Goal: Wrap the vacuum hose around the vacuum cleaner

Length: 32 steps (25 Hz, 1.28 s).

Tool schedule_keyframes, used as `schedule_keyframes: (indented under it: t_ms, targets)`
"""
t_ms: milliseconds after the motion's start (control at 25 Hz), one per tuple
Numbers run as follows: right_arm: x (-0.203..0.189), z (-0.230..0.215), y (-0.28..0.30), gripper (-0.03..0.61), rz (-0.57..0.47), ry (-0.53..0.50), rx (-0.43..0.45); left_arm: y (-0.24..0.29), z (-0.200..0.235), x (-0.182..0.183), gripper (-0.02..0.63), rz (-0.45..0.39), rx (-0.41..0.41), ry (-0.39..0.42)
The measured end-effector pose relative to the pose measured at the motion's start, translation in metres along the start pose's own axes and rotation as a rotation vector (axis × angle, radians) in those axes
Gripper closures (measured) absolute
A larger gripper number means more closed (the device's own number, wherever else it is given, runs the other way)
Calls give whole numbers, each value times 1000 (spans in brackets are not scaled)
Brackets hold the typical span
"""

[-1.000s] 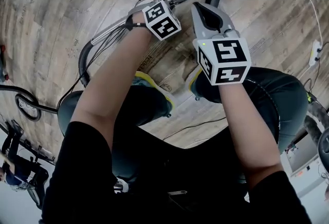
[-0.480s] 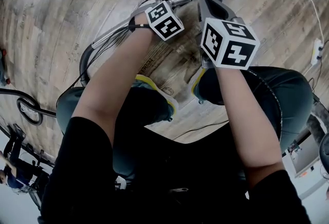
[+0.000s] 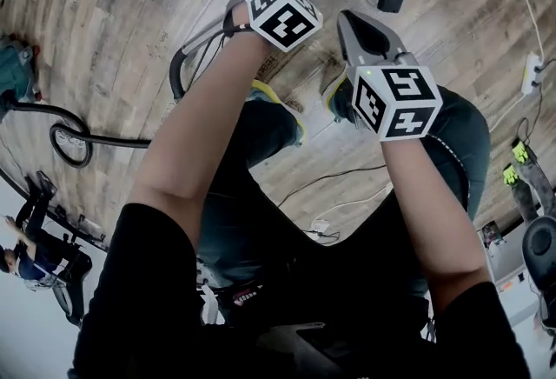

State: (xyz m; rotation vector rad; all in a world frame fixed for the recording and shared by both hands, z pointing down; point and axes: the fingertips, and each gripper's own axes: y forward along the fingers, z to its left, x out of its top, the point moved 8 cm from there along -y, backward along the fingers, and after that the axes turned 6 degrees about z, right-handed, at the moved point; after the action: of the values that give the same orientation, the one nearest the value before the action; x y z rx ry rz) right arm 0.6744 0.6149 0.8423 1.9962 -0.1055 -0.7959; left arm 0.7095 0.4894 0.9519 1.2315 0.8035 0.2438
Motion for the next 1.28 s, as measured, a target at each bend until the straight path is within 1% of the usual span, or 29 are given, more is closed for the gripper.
schedule_keyframes:
  t_ms: [160,320,440,560,720,880,1000,1120,1200,1280]
  targets:
    - [44,57,-87,554,5,-17,41,-127,2,35,448,-38,57,-34]
    - [105,122,-180,554,-12,-95,86,-278,7,64,446,-89,143,-102]
    - [146,171,-240,554,-33,-152,122,-393,10,75,445,-141,232,-170]
    - [171,217,-286,555,-44,-217,172,-498,2,70,443,-202,329,-265]
    - [207,285,-312,554,-65,-379,313,-617,-5,36,442,-264,527,-435]
    - [218,340,-340,555,-51,-514,460,-711,-45,-7,440,-310,717,-616]
    - [222,372,-358,554,-42,-650,569,-767,-91,-41,440,-342,875,-757]
    - [220,403,-370,554,-39,-790,670,-807,-150,-81,440,-368,1019,-952]
    - [215,427,-375,554,-31,-859,733,-825,-193,-109,440,-384,1100,-1089]
    - [208,454,-381,554,-22,-914,790,-841,-236,-135,442,-390,1171,-1199]
